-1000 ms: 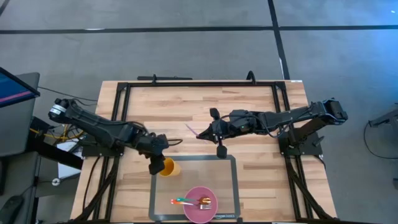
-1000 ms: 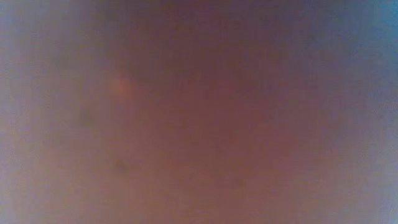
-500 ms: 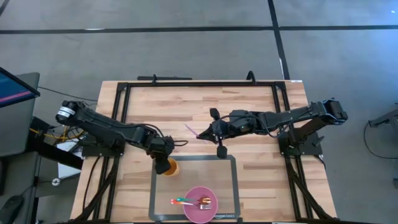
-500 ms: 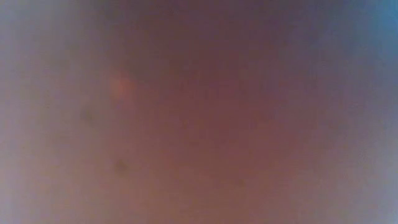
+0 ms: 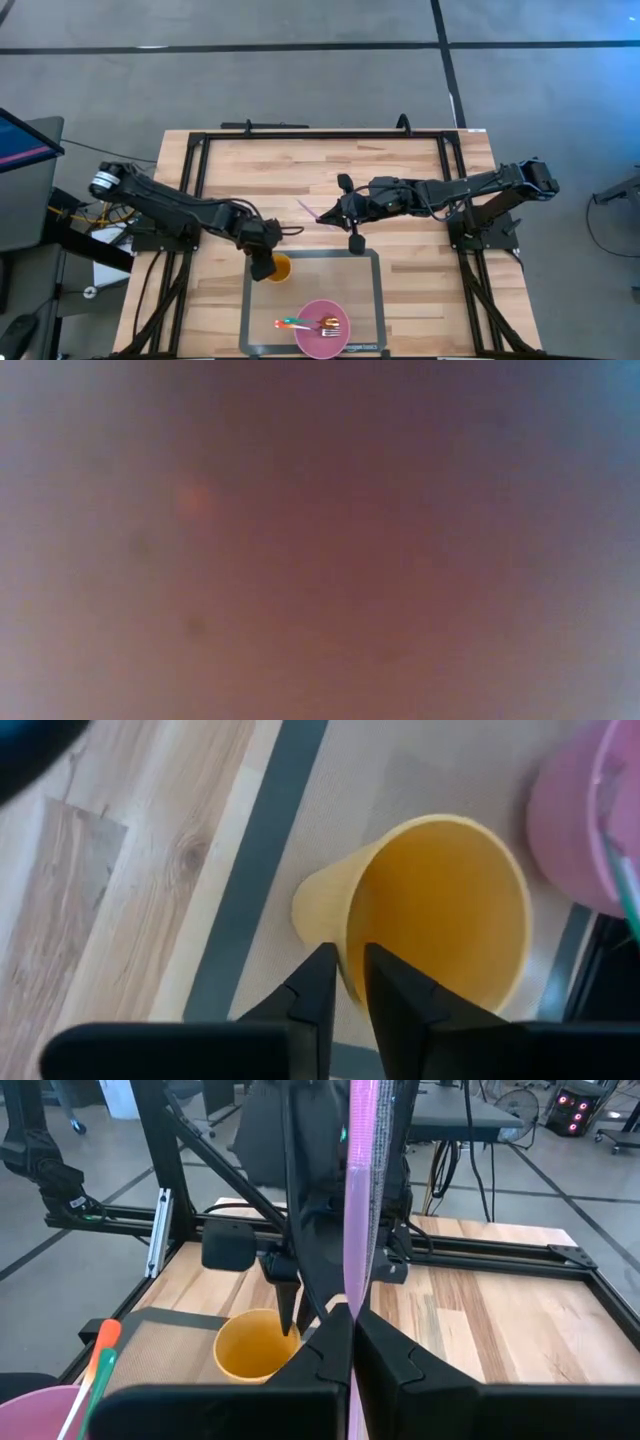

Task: Pick & Place Utensil
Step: Adjust the yellow cup on the transparent mat, then put the pink straw into the yellow cup on the transparent mat

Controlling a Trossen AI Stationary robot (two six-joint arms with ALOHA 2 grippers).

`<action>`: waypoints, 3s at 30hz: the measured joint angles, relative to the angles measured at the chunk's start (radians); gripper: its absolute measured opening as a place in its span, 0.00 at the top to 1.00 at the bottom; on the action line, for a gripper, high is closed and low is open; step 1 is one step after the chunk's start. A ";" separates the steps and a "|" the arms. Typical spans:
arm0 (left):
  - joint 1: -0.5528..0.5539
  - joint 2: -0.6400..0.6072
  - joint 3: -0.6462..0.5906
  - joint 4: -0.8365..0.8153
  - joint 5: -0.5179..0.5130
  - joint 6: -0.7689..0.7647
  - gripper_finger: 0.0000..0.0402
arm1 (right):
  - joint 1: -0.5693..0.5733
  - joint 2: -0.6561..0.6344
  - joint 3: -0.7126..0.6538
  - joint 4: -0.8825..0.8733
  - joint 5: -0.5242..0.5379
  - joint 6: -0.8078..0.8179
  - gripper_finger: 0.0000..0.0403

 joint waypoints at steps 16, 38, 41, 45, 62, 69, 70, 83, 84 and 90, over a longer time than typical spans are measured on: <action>-0.001 -0.233 0.000 0.021 -0.209 0.160 0.87 | 0.014 0.022 0.002 0.107 0.000 0.000 1.00; -0.002 -0.296 0.000 0.045 -0.453 0.315 0.88 | 0.112 0.517 0.004 1.012 -0.002 0.010 1.00; -0.001 -0.296 0.000 0.045 -0.453 0.315 0.88 | 0.116 0.564 0.002 1.047 0.003 0.011 1.00; -0.001 -0.296 0.000 0.045 -0.453 0.315 0.88 | 0.117 0.599 0.014 1.081 0.003 0.011 1.00; -0.001 -0.296 0.000 0.045 -0.453 0.314 0.88 | 0.081 0.672 0.030 1.038 0.003 0.010 0.86; -0.001 -0.296 0.000 0.045 -0.452 0.314 0.88 | 0.082 0.671 0.030 1.033 -0.001 0.010 0.74; -0.001 -0.296 0.000 0.045 -0.452 0.314 0.88 | 0.082 0.671 0.030 1.033 -0.001 0.010 0.73; -0.002 -0.296 0.000 0.045 -0.452 0.314 0.88 | 0.064 0.523 0.030 0.884 0.000 -0.077 0.56; -0.001 -0.296 0.000 0.045 -0.452 0.314 0.88 | 0.063 0.498 0.030 0.839 0.000 -0.099 0.56; -0.001 -0.296 0.000 0.046 -0.452 0.316 0.88 | 0.047 0.329 0.030 0.589 0.003 -0.139 0.54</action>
